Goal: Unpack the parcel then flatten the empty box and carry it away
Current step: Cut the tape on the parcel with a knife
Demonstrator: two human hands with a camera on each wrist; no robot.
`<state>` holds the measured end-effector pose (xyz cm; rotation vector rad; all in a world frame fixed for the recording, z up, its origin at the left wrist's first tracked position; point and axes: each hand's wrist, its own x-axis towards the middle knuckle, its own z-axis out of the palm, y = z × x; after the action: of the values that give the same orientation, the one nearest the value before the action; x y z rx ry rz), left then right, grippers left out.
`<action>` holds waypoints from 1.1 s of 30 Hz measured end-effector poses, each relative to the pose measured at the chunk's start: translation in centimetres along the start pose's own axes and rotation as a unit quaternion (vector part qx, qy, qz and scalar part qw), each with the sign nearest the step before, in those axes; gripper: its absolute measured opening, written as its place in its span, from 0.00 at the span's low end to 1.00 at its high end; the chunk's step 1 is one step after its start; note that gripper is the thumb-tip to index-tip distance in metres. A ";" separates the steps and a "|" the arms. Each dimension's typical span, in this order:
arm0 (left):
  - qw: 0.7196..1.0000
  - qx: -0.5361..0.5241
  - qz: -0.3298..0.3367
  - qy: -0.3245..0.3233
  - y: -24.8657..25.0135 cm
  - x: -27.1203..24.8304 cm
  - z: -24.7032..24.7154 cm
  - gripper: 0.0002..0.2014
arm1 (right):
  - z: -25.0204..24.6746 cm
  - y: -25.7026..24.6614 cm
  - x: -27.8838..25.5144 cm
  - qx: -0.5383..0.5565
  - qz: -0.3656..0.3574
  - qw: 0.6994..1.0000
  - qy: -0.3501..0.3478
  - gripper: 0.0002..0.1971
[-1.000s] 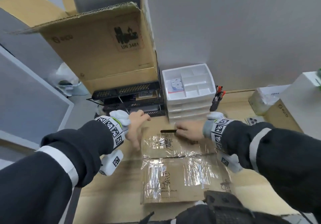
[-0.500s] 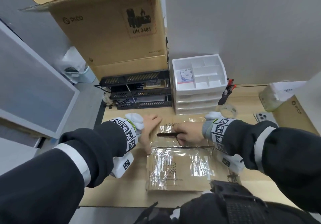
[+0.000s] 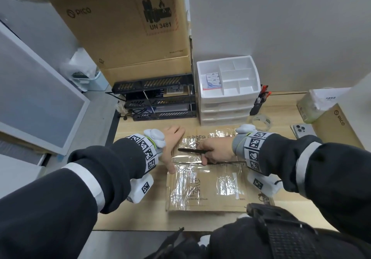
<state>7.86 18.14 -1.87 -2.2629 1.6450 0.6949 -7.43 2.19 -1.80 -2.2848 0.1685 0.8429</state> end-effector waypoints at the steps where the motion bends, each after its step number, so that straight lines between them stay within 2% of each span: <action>1: 1.000 -0.004 0.001 -0.001 -0.1 0.0 0.0 0.71 | 0.0 -0.1 0.0 0.005 -0.003 1.000 0.002 0.13; 13: 1.000 -0.024 0.010 0.007 -0.4 -0.1 0.3 0.69 | 0.2 0.7 1.0 -0.003 -0.007 1.000 0.016 0.11; 20: 1.000 -0.016 0.013 0.003 -0.6 0.0 0.4 0.72 | 0.5 1.0 0.7 -0.015 -0.030 0.999 0.031 0.08; 25: 1.000 -0.014 0.014 -0.001 -0.6 0.1 0.3 0.71 | 1.2 0.9 0.8 -0.075 -0.082 0.990 0.089 0.07; 33: 1.000 -0.001 0.014 0.002 -0.2 0.1 0.0 0.68 | 2.4 -0.1 1.1 -0.115 -0.104 0.979 0.135 0.08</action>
<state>8.05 18.15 -1.94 -2.2489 1.6806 0.6986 -7.81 3.89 -3.77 -2.5744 -0.0505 0.4630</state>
